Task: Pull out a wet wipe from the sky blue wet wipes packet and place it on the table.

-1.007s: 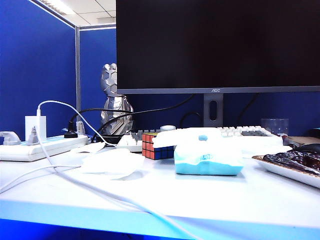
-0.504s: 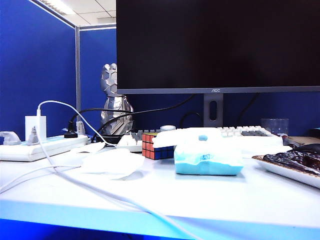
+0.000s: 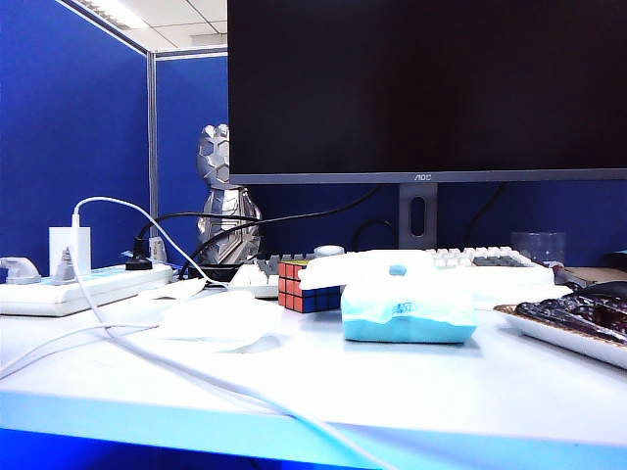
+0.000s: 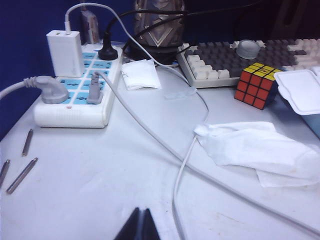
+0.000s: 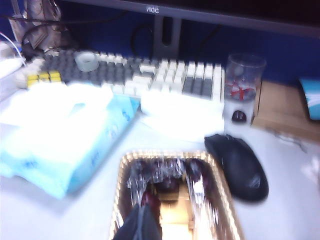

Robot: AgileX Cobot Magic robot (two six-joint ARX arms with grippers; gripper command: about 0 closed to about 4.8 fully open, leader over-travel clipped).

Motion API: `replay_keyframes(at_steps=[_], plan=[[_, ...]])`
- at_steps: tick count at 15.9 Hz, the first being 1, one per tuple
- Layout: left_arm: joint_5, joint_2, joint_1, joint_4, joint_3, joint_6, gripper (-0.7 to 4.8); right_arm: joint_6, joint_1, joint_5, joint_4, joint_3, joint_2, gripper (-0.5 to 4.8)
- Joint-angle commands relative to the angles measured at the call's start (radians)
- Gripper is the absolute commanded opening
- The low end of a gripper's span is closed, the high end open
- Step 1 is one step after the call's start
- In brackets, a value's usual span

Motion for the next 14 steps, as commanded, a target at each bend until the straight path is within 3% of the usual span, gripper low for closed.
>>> replay_keyframes(at_steps=[1, 11, 14], plan=[[0.006, -0.003, 0.001, -0.01, -0.001, -0.004, -0.02, 0.008, -0.018, -0.002, 0.023, -0.042, -0.022, 0.04], [0.006, -0.003, 0.001, -0.01, -0.001, -0.004, -0.02, 0.01, -0.064, 0.039, -0.009, -0.088, -0.022, 0.04], [0.007, -0.003, 0.001, -0.01, -0.001, -0.004, -0.02, 0.099, -0.068, 0.041, -0.009, -0.088, -0.022, 0.04]])
